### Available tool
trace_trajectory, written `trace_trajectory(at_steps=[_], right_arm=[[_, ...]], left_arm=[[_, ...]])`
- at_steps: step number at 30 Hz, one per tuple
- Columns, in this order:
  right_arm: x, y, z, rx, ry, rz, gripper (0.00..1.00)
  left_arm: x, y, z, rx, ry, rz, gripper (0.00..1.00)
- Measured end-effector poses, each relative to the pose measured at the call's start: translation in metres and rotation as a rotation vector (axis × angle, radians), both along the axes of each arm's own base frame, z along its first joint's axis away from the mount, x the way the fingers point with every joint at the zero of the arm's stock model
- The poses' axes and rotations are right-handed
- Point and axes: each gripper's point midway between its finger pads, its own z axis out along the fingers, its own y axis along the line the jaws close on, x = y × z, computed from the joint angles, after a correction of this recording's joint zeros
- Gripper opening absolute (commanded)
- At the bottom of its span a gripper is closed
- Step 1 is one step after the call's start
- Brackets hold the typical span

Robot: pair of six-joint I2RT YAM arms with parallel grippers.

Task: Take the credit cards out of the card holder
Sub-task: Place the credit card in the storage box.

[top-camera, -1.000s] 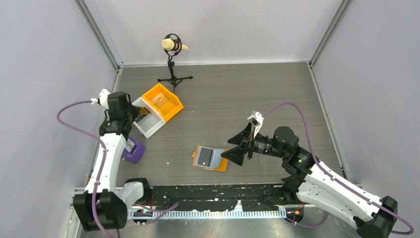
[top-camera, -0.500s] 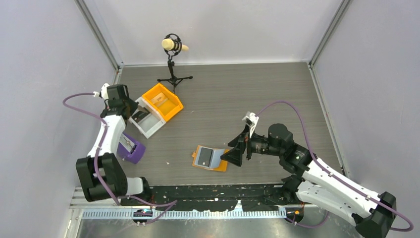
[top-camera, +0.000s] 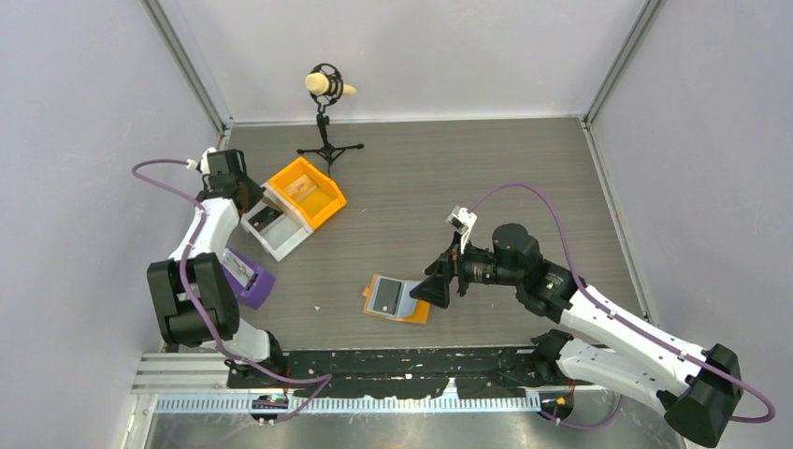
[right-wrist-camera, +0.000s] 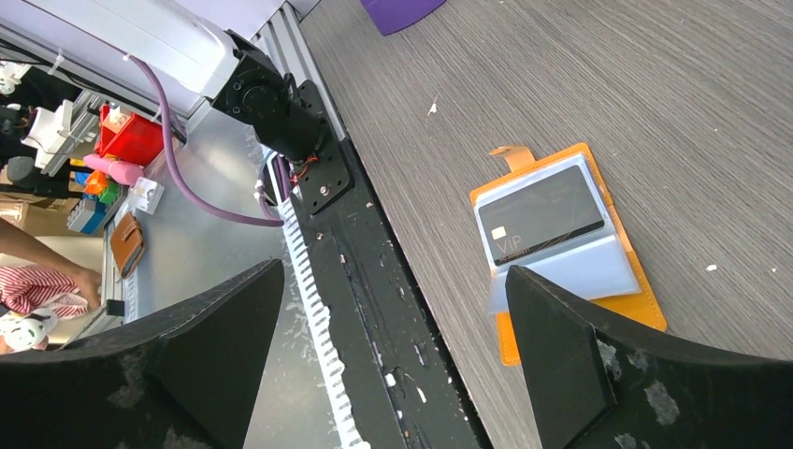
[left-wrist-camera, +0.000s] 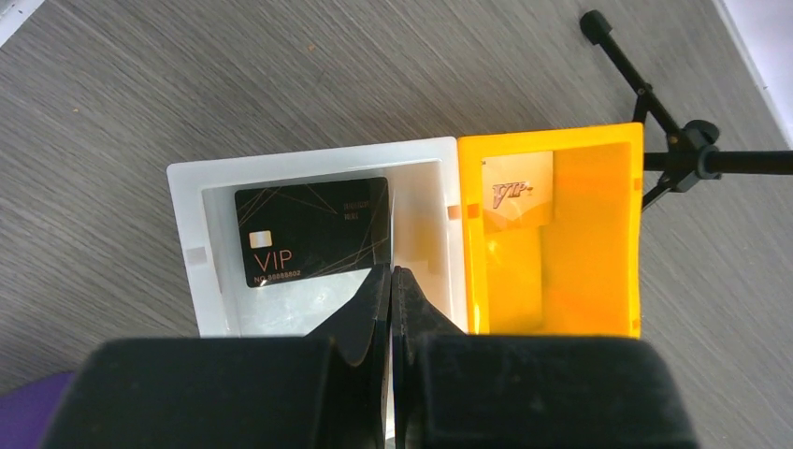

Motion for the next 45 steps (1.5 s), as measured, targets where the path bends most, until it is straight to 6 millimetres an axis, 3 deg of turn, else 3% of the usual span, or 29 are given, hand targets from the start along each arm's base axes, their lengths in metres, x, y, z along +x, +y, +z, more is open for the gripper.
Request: trace_trajectory(at_steps=[6, 15, 28, 45], right_arm=[[0.004, 0.002, 0.004, 0.0, -0.005, -0.002, 0.97], [0.008, 0.004, -0.003, -0.02, 0.012, -0.006, 0.97], [0.01, 0.004, -0.003, -0.021, 0.014, -0.012, 0.97], [0.011, 0.003, -0.002, -0.017, 0.02, -0.016, 0.97]], left_arm=[[0.003, 0.002, -0.016, 0.014, 0.046, -0.021, 0.0], [0.014, 0.007, -0.019, 0.055, 0.067, -0.049, 0.0], [0.012, 0.009, -0.024, 0.071, 0.101, -0.059, 0.17], [0.012, 0.014, -0.023, 0.091, 0.147, -0.061, 0.26]])
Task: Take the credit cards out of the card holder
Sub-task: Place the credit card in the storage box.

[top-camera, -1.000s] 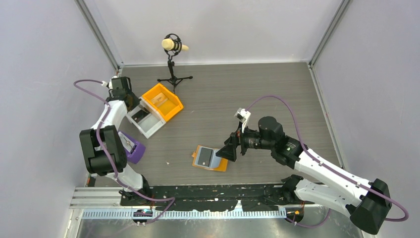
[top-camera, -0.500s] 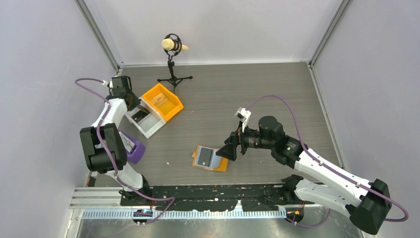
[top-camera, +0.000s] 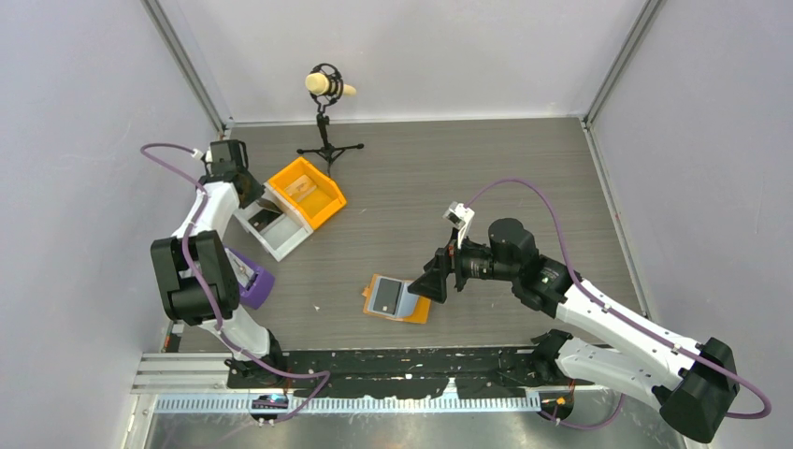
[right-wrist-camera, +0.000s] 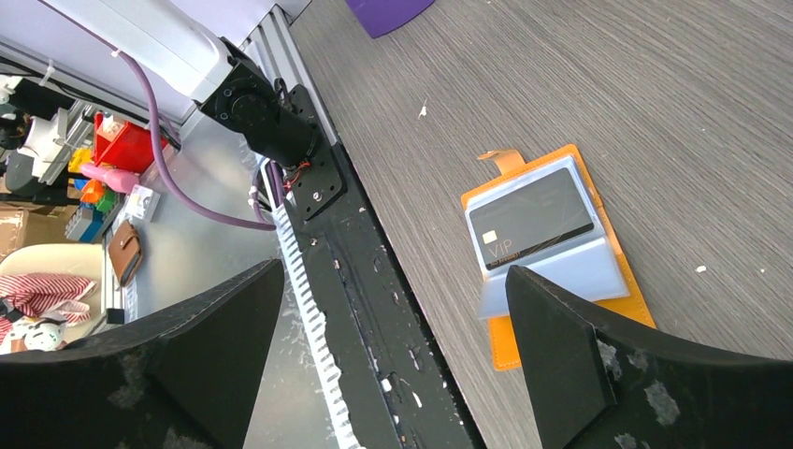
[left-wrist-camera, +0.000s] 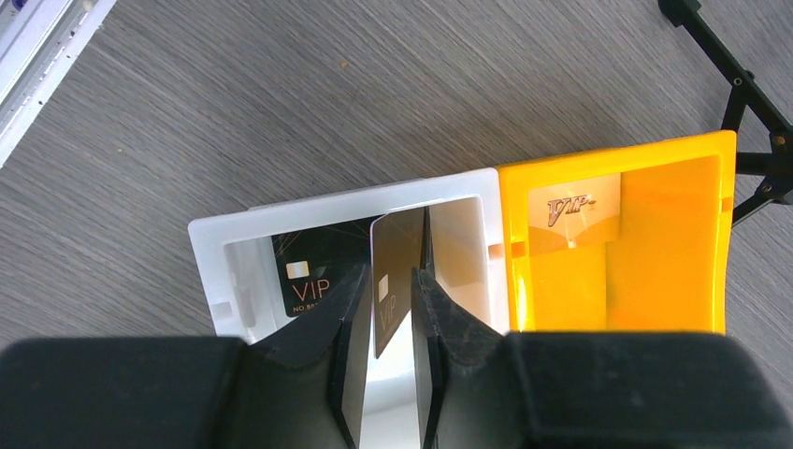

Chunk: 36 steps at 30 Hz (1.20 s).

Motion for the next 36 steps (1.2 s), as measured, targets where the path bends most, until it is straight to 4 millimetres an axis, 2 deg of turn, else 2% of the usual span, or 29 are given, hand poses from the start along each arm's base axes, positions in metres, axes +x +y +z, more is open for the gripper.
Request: trace_trajectory(at_steps=[8, 14, 20, 25, 29, 31, 32, 34, 36], right_arm=[[0.002, 0.0, 0.004, 0.005, -0.004, -0.006, 0.97], [0.004, 0.001, 0.015, 0.018, -0.018, -0.009, 0.98], [0.008, -0.001, 0.011, 0.012, 0.015, -0.054, 1.0], [0.016, -0.006, -0.001, -0.015, 0.062, -0.136, 1.0], [0.022, -0.009, -0.01, -0.037, 0.089, -0.187, 1.0], [0.024, -0.009, -0.014, -0.049, 0.103, -0.196, 1.0], [0.025, -0.009, -0.017, -0.056, 0.111, -0.199, 1.0], [0.025, -0.009, -0.022, -0.067, 0.122, -0.203, 1.0], [0.025, -0.009, -0.024, -0.071, 0.13, -0.205, 0.98]], left_arm=[[0.0, 0.002, 0.008, 0.006, 0.005, 0.008, 0.33], [0.002, 0.004, 0.02, 0.014, -0.001, 0.019, 0.38], [-0.005, 0.001, 0.033, 0.008, 0.008, 0.006, 0.41], [-0.018, -0.018, 0.058, -0.012, -0.011, -0.069, 0.42], [-0.037, -0.049, 0.09, -0.031, -0.071, -0.192, 0.41], [-0.049, -0.063, 0.099, -0.033, -0.094, -0.244, 0.38], [-0.056, -0.069, 0.1, -0.031, -0.099, -0.269, 0.33], [-0.067, -0.078, 0.093, -0.032, -0.093, -0.302, 0.17], [-0.076, -0.082, 0.077, -0.039, -0.056, -0.316, 0.0]])
